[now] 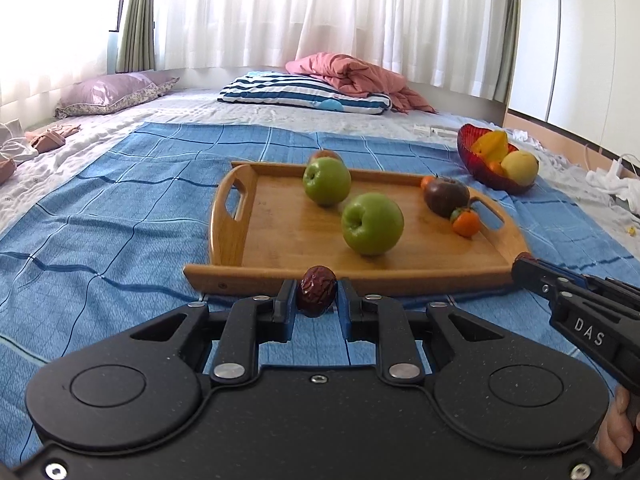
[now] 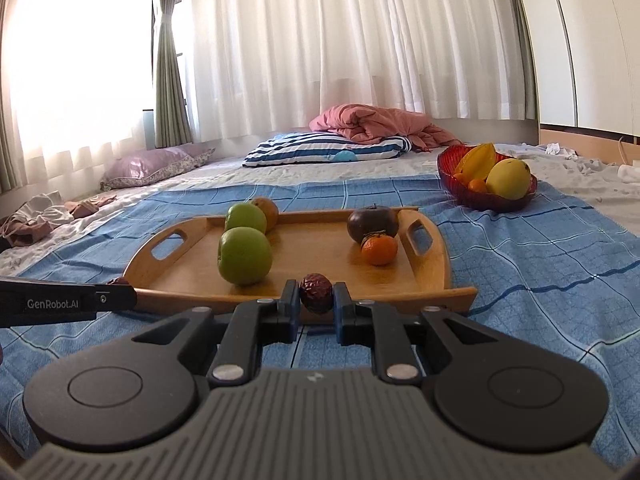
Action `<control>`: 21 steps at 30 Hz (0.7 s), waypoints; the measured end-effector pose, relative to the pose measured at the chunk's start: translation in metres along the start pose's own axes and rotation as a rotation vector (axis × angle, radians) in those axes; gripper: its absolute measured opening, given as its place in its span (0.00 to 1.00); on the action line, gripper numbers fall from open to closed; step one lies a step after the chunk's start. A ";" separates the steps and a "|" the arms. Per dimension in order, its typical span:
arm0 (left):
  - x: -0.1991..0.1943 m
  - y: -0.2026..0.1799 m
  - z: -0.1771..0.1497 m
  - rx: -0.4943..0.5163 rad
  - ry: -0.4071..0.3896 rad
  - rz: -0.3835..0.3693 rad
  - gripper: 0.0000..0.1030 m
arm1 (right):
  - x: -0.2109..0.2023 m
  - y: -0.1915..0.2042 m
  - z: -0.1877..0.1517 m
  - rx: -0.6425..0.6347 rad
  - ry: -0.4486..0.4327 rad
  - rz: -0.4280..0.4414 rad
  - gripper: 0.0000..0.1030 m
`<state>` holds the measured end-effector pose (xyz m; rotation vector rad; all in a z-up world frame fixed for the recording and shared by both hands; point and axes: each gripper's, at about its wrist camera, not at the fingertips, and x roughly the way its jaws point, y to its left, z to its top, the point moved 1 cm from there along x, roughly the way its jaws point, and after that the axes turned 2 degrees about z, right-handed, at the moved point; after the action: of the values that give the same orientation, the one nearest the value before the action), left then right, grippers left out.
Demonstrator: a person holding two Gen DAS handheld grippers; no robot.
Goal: Organize fruits
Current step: 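Carry the red date with the left gripper over the tray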
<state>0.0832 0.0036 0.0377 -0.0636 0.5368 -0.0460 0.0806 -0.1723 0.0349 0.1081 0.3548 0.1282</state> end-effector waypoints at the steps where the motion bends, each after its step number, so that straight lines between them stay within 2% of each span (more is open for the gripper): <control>1: 0.002 0.001 0.003 -0.004 -0.002 0.001 0.20 | 0.003 -0.001 0.003 0.001 -0.005 -0.004 0.20; 9: 0.027 0.010 0.024 -0.051 0.010 -0.008 0.20 | 0.026 -0.003 0.016 -0.011 -0.004 -0.007 0.20; 15: 0.044 0.012 0.035 -0.050 0.020 -0.002 0.20 | 0.046 -0.001 0.023 -0.013 0.015 0.001 0.20; 21: 0.069 0.024 0.059 -0.100 0.061 -0.029 0.19 | 0.073 -0.010 0.046 0.029 0.043 0.042 0.20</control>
<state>0.1730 0.0262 0.0518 -0.1684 0.5991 -0.0491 0.1653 -0.1750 0.0518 0.1415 0.3978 0.1673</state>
